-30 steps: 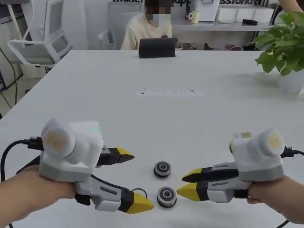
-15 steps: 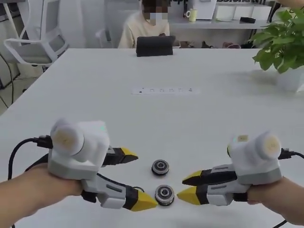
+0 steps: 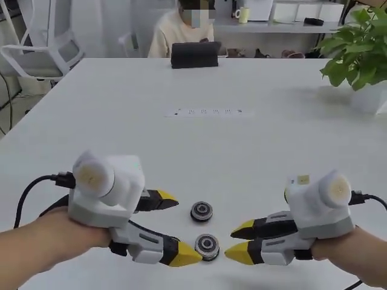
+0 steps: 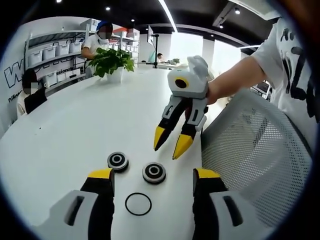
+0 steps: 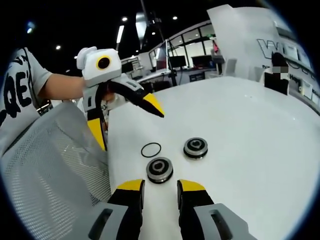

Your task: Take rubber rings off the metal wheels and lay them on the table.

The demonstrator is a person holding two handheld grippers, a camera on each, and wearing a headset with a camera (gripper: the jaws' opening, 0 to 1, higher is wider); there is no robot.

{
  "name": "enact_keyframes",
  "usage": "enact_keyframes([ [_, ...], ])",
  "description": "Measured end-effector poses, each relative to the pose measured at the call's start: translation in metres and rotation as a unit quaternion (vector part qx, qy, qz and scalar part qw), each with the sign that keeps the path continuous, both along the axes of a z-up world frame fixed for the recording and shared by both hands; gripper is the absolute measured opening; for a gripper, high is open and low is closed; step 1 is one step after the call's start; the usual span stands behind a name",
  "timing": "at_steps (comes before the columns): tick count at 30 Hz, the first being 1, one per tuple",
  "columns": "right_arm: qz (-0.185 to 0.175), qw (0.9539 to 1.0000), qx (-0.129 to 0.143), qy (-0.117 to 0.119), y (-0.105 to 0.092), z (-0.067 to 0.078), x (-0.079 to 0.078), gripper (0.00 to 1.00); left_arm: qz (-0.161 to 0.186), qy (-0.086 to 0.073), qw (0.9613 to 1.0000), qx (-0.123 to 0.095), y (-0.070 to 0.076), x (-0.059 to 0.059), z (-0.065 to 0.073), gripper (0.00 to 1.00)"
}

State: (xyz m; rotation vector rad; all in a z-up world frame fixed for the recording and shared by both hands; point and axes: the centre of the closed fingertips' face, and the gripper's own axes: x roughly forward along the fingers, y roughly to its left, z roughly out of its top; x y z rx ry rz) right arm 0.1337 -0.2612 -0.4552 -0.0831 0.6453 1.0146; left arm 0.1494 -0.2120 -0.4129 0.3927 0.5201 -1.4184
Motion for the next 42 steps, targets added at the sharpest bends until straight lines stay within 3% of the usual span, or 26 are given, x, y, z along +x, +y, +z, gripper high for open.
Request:
enact_keyframes([
  [22,0.023,0.9995,-0.022,0.000,0.012,-0.017,0.001,0.23,-0.018,0.027,0.9992,0.022,-0.009,-0.008,-0.025,0.49],
  [42,0.041,0.9985,-0.036,-0.002,0.018,-0.023,0.006,0.19,-0.020,0.034,0.9986,0.035,-0.021,-0.007,-0.038,0.35],
])
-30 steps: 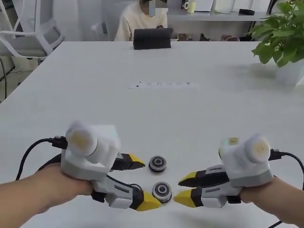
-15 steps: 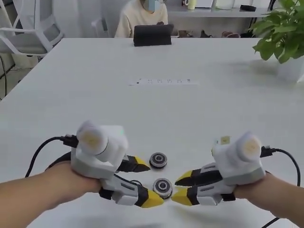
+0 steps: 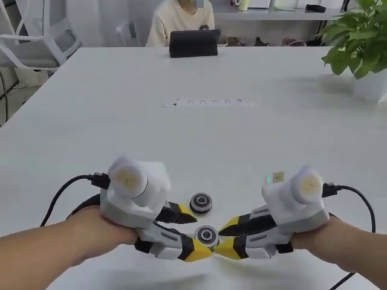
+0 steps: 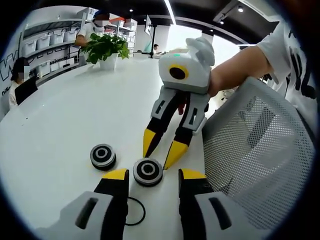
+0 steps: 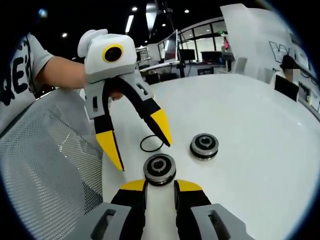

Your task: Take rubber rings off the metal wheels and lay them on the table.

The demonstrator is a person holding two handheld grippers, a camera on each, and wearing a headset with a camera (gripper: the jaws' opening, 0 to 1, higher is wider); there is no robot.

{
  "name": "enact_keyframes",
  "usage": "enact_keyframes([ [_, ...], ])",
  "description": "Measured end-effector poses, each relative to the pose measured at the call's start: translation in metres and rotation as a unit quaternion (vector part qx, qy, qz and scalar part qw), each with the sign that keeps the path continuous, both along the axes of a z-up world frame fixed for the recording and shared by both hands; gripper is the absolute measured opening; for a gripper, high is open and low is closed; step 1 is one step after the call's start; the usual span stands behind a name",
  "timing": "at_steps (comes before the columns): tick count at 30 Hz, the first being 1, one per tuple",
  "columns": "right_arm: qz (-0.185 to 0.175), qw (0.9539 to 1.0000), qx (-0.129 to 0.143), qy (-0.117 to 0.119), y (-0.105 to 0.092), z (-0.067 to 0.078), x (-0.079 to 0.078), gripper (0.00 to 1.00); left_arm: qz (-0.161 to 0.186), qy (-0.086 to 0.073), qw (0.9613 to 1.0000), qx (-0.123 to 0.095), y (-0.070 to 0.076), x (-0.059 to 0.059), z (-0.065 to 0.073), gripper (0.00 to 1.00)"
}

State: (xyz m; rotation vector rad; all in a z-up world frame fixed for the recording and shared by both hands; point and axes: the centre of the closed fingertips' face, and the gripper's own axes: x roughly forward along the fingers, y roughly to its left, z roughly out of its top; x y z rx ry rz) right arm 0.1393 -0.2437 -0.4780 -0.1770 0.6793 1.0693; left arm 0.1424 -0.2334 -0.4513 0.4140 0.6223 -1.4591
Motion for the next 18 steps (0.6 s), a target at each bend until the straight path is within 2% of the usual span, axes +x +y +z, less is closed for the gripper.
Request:
enact_keyframes([
  [9,-0.004,1.0000,0.000,0.002,-0.0013,-0.0022,0.0003,0.17,-0.004,-0.001,1.0000,0.000,-0.0072,-0.0007,-0.0036,0.27],
  [18,-0.004,1.0000,0.000,0.002,-0.0008,-0.0020,0.0000,0.16,-0.002,0.002,1.0000,0.007,-0.0057,0.0006,-0.0072,0.17],
])
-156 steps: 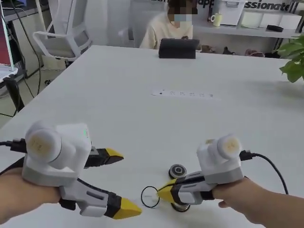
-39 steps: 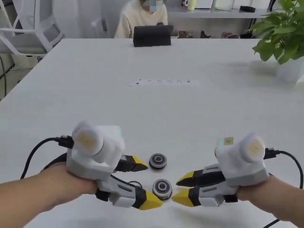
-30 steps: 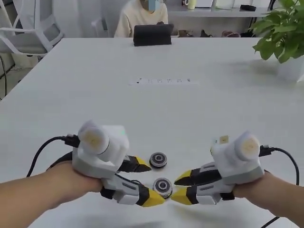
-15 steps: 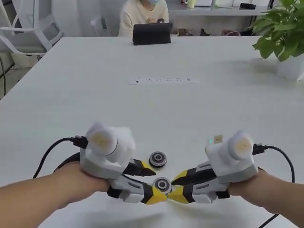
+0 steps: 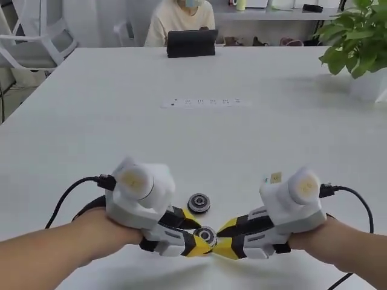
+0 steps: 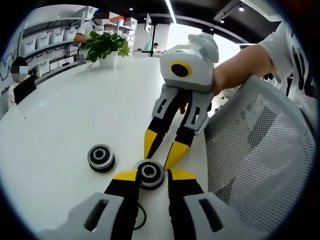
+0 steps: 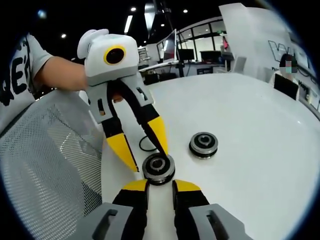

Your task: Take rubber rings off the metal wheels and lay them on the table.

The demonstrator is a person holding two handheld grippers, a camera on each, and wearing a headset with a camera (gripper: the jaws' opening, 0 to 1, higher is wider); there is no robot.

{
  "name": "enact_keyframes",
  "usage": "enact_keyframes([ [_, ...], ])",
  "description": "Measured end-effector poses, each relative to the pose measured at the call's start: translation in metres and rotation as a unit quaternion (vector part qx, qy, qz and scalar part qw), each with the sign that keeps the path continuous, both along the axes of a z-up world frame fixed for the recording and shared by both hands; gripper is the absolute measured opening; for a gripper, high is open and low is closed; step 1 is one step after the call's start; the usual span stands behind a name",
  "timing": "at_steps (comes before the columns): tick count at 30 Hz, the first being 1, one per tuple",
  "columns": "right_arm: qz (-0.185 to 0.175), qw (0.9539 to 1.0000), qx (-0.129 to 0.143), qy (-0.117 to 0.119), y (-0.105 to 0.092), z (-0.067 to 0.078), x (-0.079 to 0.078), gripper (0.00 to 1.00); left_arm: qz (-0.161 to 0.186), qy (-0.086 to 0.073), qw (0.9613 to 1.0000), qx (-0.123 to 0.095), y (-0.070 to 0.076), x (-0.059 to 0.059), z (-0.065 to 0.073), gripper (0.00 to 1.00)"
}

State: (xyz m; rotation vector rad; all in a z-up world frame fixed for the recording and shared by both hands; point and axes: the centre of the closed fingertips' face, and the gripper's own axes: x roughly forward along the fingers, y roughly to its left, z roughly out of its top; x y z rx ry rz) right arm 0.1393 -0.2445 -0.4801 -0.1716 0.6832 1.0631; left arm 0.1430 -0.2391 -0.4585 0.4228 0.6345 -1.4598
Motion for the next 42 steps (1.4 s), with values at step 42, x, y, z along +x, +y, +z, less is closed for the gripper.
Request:
enact_keyframes([
  [42,-0.006,1.0000,-0.004,0.001,-0.0015,-0.0005,-0.0010,0.13,-0.009,-0.073,0.9973,0.009,-0.0040,0.0037,-0.0031,0.07],
])
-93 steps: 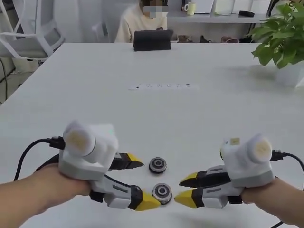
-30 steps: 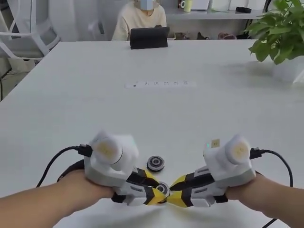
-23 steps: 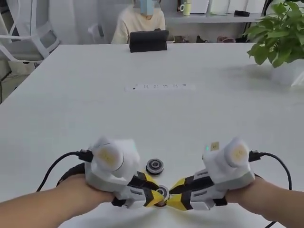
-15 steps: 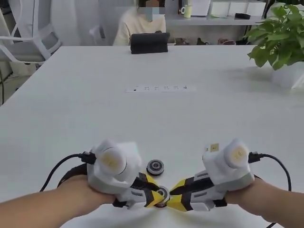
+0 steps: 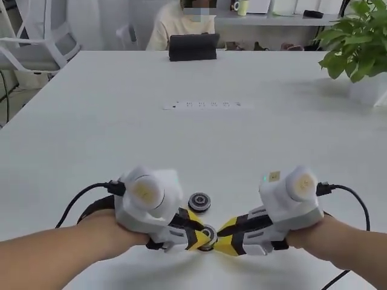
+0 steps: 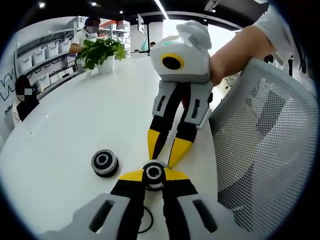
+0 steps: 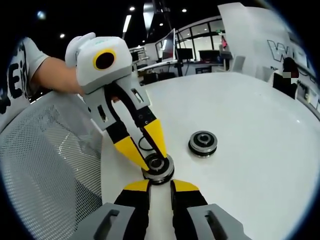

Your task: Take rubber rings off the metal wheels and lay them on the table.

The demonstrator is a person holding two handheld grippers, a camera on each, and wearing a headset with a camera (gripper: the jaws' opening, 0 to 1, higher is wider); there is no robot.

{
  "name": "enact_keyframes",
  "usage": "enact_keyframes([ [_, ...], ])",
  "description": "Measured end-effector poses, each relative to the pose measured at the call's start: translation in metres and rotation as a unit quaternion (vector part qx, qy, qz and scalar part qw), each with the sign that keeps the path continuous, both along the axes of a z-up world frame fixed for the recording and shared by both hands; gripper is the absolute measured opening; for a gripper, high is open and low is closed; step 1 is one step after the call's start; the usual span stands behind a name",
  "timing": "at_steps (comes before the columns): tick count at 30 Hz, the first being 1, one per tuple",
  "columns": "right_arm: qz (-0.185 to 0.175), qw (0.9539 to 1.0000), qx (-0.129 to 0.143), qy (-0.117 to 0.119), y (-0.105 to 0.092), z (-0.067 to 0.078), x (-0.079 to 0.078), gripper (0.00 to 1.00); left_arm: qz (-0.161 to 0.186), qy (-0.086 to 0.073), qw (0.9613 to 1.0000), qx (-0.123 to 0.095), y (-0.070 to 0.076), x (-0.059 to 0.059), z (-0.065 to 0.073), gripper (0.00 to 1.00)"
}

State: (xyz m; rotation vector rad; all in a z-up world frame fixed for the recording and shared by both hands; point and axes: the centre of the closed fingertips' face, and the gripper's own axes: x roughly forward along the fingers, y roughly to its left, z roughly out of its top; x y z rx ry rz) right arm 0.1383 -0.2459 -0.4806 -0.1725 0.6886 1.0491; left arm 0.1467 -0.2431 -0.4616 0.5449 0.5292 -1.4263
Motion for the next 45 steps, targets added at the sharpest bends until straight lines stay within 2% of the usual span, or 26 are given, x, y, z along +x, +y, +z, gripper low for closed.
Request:
enact_keyframes([
  [19,0.002,1.0000,0.007,0.001,-0.0013,0.0001,0.0002,0.08,0.001,-0.003,1.0000,-0.003,-0.0002,-0.0006,0.0001,0.07],
  [26,0.004,0.9999,0.008,-0.008,-0.0013,0.0003,-0.0009,0.07,0.001,-0.006,1.0000,-0.004,-0.0001,-0.0007,0.0002,0.07],
  [33,-0.002,1.0000,0.007,-0.006,-0.0028,-0.0008,-0.0008,0.00,0.000,-0.008,0.9999,-0.006,0.0000,-0.0007,0.0000,0.07],
  [38,-0.009,0.9999,0.008,-0.004,-0.0030,-0.0010,-0.0004,0.00,0.003,-0.008,0.9999,-0.007,0.0002,-0.0004,-0.0002,0.07],
  [42,-0.023,0.9995,0.019,0.008,-0.0037,-0.0010,0.0008,0.00,0.005,-0.010,0.9999,-0.005,0.0002,-0.0002,0.0000,0.07],
  [44,-0.046,0.9976,0.040,0.032,-0.0043,-0.0010,0.0013,0.00,0.006,-0.011,0.9999,-0.005,0.0003,-0.0003,-0.0001,0.07],
  [45,-0.050,0.9970,0.047,0.037,-0.0047,-0.0005,0.0017,0.00,0.006,-0.011,0.9999,-0.005,0.0003,-0.0004,-0.0001,0.07],
])
